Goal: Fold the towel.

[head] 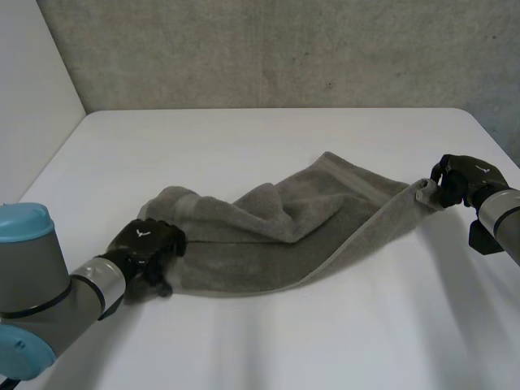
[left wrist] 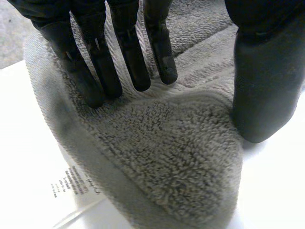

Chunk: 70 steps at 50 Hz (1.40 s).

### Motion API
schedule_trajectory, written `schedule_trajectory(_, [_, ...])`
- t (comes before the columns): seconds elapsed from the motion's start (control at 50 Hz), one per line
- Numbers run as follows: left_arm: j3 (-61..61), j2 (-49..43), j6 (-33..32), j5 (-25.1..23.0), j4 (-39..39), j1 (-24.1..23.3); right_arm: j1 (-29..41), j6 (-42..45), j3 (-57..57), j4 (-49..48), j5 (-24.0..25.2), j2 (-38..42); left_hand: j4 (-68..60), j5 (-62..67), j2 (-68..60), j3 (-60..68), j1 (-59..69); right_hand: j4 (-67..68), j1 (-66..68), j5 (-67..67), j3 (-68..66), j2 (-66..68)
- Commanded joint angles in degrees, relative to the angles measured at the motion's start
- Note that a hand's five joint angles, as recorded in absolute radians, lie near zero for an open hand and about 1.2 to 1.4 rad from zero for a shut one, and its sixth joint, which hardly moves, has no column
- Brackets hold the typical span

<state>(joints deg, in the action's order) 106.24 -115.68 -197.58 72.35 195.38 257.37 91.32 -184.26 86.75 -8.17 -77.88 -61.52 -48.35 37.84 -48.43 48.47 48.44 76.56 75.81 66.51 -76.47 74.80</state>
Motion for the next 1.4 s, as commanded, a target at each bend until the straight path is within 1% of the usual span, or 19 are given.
schedule_trajectory(0.02, [-0.5,-0.3,0.0,0.9,1.1,-0.5,0.0,0.0,0.1,0.0,0.0,0.0,-0.9,1.4,-0.8,0.8,0.8,3.4,4.2,3.5,-3.5,5.2])
schedule_trajectory(0.24, [-2.8,-0.9,0.1,1.3,1.1,-0.8,0.3,0.0,0.2,0.0,0.0,0.0,-5.1,5.6,-5.0,5.0,5.0,3.4,4.2,3.5,-3.5,5.2])
schedule_trajectory(0.42, [-4.9,-1.7,2.0,3.7,1.1,-2.0,0.3,0.0,0.3,-0.1,0.0,0.0,-9.0,9.5,-8.9,8.8,8.9,3.4,4.2,3.5,-3.5,5.2])
schedule_trajectory(0.46, [-5.2,-2.0,2.0,3.8,1.1,-2.3,0.3,0.0,0.3,-0.1,0.0,0.0,-11.5,12.0,-11.4,11.4,11.4,3.4,4.2,3.5,-3.5,5.2])
schedule_trajectory(0.48, [-5.3,-2.2,2.0,3.9,1.1,-2.6,0.3,0.0,0.3,-0.1,0.0,-0.1,-17.5,18.0,-17.4,17.4,17.4,3.4,4.2,3.5,-3.5,5.2])
schedule_trajectory(0.5, [-5.3,-2.2,2.1,3.9,0.9,-2.6,0.3,0.0,0.3,-0.1,0.0,-0.1,-31.5,32.0,-31.4,31.4,31.4,3.4,4.2,3.5,-3.5,5.2])
schedule_trajectory(0.68, [-3.2,0.8,1.9,2.4,0.5,-2.6,0.5,1.1,0.6,-1.6,0.4,-1.6,-31.7,32.2,-31.6,31.5,31.6,3.4,4.2,3.5,-3.5,5.2])
schedule_trajectory(0.72, [-2.8,6.2,1.9,1.7,0.4,-1.7,0.7,2.6,0.8,-2.1,2.3,-7.0,-31.7,32.2,-31.6,31.5,31.6,3.4,4.2,3.5,-3.5,5.2])
schedule_trajectory(0.78, [-2.9,9.2,2.2,1.3,0.3,-1.3,0.7,4.1,0.1,-1.8,5.1,-13.1,-31.7,32.2,-31.6,31.5,31.6,3.4,4.2,3.5,-3.5,5.2])
schedule_trajectory(0.84, [-3.4,15.1,3.3,1.1,0.3,0.2,0.6,4.7,-0.4,-1.2,6.7,-15.5,-31.7,32.2,-31.6,31.5,31.6,3.4,4.2,3.5,-3.5,5.2])
schedule_trajectory(0.88, [-4.4,21.0,6.5,1.0,0.2,1.3,0.5,5.7,-1.9,2.5,10.2,-21.1,-31.7,32.2,-31.6,31.5,31.6,3.4,4.2,3.5,-3.5,5.2])
schedule_trajectory(0.9, [-4.4,21.0,6.5,1.0,0.2,1.3,0.5,5.7,-1.9,2.5,10.2,-21.2,-31.7,32.2,-31.6,31.5,31.6,3.4,4.2,3.5,-3.5,5.2])
schedule_trajectory(0.94, [-5.3,23.8,8.9,1.0,0.0,1.6,-0.2,6.1,-5.2,9.4,13.6,-26.8,-31.7,32.2,-31.6,31.5,31.6,3.4,4.2,3.5,-3.5,5.2])
schedule_trajectory(0.98, [-7.3,28.6,12.6,0.9,-2.0,1.8,-0.2,6.2,-7.3,13.1,15.2,-28.7,-31.7,32.2,-31.6,31.5,31.6,3.4,4.2,3.5,-3.5,5.2])
schedule_trajectory(1.12, [-11.4,32.2,15.3,0.6,-9.9,2.3,-5.2,8.2,-18.8,25.5,19.4,-30.6,-31.7,32.2,-31.6,31.5,31.6,3.4,4.2,3.5,-3.5,5.2])
schedule_trajectory(1.2, [-10.7,31.4,15.0,0.6,-11.5,2.4,-9.0,13.5,-24.8,34.4,22.1,-28.5,-31.7,32.2,-31.6,31.5,31.6,3.4,4.2,3.5,-3.5,5.2])
schedule_trajectory(1.28, [-8.3,28.8,14.8,0.4,-11.3,2.5,-8.8,18.9,-25.9,38.8,23.0,-24.0,-31.7,32.2,-31.6,31.5,31.6,3.4,4.2,3.5,-3.5,5.2])
schedule_trajectory(1.32, [-7.3,25.9,14.4,0.2,-11.3,2.4,-7.9,25.2,-25.6,42.9,22.9,-19.4,-31.7,32.2,-31.6,31.5,31.6,3.4,4.2,3.5,-3.5,5.2])
schedule_trajectory(1.4, [-6.2,18.2,10.1,0.1,-11.0,2.4,-5.8,31.6,-24.8,45.9,22.3,-15.1,-31.7,32.2,-31.6,31.5,31.6,3.4,4.2,3.5,-3.5,5.2])
